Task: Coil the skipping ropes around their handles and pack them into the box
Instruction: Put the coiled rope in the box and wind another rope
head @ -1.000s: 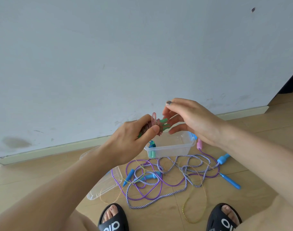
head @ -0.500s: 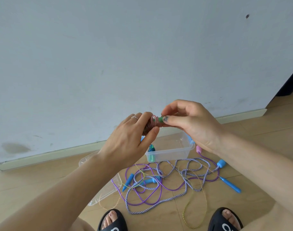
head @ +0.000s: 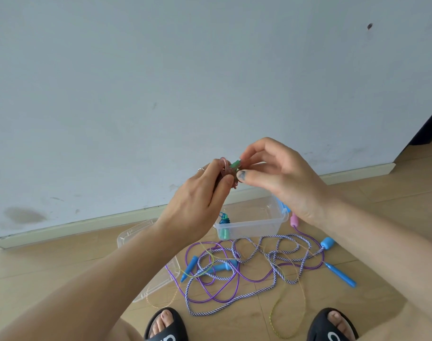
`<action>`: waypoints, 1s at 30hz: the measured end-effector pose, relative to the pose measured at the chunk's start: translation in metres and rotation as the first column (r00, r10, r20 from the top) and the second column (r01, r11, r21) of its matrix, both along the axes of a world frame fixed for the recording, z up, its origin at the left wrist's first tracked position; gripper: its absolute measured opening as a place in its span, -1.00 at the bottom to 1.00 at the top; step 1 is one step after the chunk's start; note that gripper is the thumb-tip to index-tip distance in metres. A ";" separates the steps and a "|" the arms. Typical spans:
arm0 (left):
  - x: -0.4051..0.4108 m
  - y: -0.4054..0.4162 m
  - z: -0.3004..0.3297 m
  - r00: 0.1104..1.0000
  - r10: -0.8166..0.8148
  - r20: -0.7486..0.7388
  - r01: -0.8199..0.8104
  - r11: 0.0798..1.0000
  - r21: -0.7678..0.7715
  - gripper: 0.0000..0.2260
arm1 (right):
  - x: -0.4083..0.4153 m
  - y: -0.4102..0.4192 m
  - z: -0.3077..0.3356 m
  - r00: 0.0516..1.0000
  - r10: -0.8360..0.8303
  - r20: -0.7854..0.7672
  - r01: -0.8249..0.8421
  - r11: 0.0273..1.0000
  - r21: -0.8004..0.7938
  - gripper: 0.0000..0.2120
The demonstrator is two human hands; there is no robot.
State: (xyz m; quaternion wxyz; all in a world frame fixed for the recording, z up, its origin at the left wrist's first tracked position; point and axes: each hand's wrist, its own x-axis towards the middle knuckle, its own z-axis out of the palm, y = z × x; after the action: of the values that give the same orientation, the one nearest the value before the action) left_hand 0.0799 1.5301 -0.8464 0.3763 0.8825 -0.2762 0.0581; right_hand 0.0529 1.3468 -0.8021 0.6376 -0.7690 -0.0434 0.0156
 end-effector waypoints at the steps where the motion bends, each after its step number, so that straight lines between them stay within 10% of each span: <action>1: 0.000 0.000 0.000 0.999 0.006 0.044 -0.008 1.000 0.024 -0.87 | -0.003 0.004 0.001 0.999 -0.010 0.039 0.012 0.999 -0.039 -0.81; 9: -0.002 -0.001 0.001 0.974 0.028 0.223 -0.061 0.987 0.146 -0.75 | -0.004 0.024 -0.013 0.971 -0.111 0.210 0.161 0.958 -0.238 -0.89; 26: -0.002 0.001 0.007 0.993 0.082 -0.086 -0.090 0.991 -0.098 -0.81 | 0.004 0.012 -0.002 0.977 -0.076 -0.197 0.135 0.943 0.306 -0.93; 30: -0.002 -0.002 0.006 0.994 0.082 -0.066 -0.089 0.991 -0.096 -0.82 | -0.003 0.011 -0.001 0.989 -0.146 0.016 0.145 0.989 0.012 -0.93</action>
State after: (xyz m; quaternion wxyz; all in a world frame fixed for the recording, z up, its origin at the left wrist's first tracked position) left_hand 0.0776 1.5285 -0.8406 0.4249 0.8753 -0.2231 0.0603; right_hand 0.0504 1.3575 -0.8027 0.6409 -0.7666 0.0073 -0.0378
